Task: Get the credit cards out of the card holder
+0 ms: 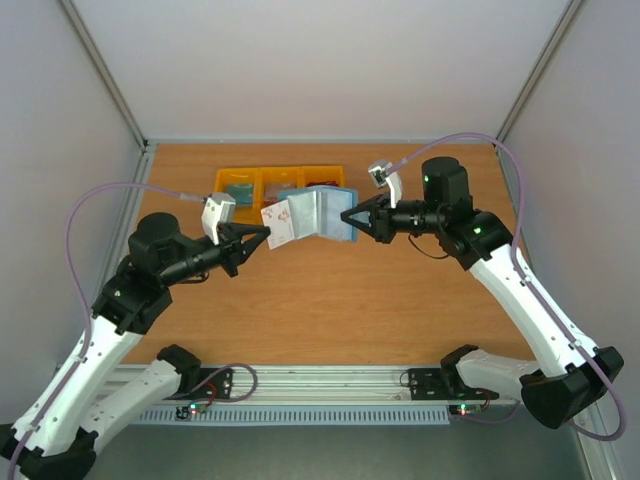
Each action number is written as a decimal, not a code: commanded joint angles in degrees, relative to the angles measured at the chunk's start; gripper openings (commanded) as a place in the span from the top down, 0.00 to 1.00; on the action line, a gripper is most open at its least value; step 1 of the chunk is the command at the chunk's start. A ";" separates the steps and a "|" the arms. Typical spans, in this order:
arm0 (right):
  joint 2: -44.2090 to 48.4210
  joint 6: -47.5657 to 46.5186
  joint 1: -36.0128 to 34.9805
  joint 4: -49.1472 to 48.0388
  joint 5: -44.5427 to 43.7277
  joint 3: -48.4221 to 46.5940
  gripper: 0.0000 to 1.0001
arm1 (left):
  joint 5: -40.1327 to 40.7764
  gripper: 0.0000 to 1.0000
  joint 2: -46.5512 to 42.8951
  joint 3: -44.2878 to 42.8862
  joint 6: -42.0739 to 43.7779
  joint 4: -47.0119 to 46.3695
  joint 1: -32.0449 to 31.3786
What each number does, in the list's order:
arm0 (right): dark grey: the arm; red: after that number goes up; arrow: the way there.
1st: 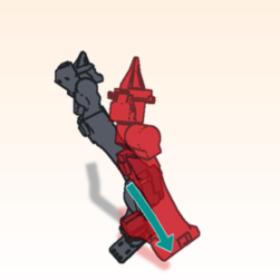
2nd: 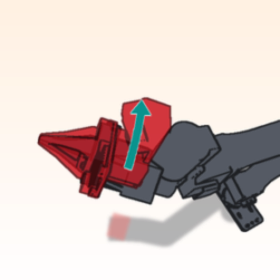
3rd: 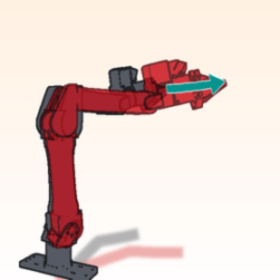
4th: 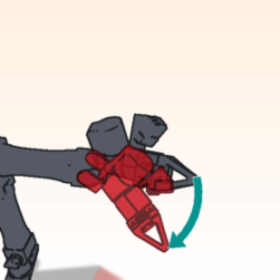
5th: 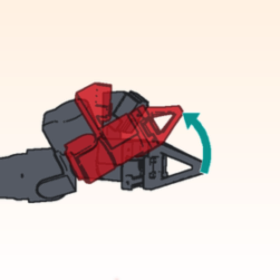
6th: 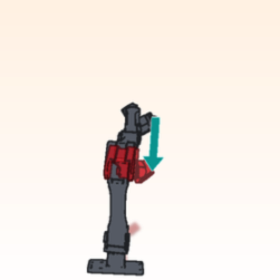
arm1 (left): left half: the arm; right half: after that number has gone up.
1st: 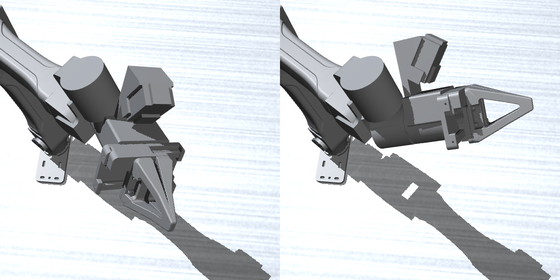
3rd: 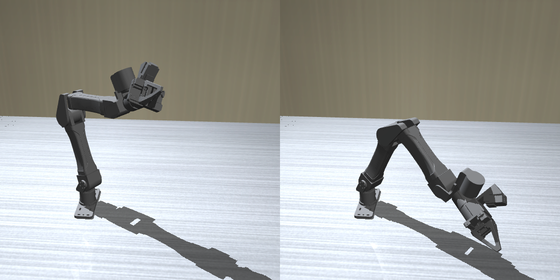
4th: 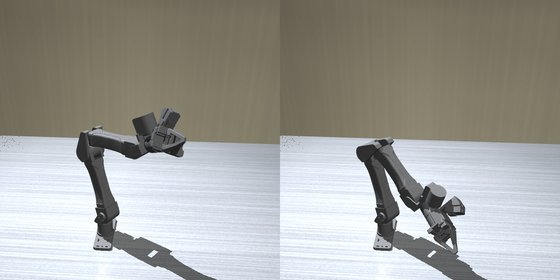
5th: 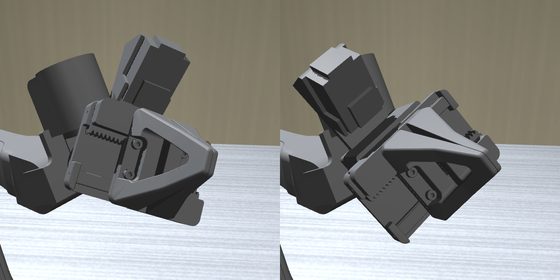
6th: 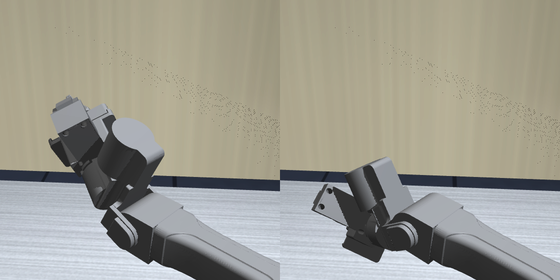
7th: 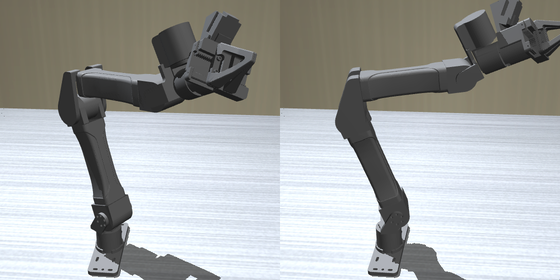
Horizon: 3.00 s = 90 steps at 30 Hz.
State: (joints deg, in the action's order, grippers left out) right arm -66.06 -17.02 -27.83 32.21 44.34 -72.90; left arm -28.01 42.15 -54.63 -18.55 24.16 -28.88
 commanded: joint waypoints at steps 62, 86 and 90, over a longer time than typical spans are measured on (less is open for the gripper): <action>-17.85 21.29 12.10 7.23 0.42 14.92 0.99 | -5.60 1.00 53.22 -37.74 -24.29 21.18 18.08; -28.38 3.78 12.19 24.14 -18.33 8.96 0.42 | -9.06 1.00 42.43 -38.34 -10.72 44.56 16.84; -21.11 1.09 11.12 31.49 -32.16 1.10 0.41 | -11.52 1.00 40.44 -37.22 -13.24 43.22 16.86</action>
State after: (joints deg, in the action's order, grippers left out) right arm -94.80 -11.81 -16.01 54.22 28.21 -64.55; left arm -36.32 85.36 -91.72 -31.83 66.08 -11.92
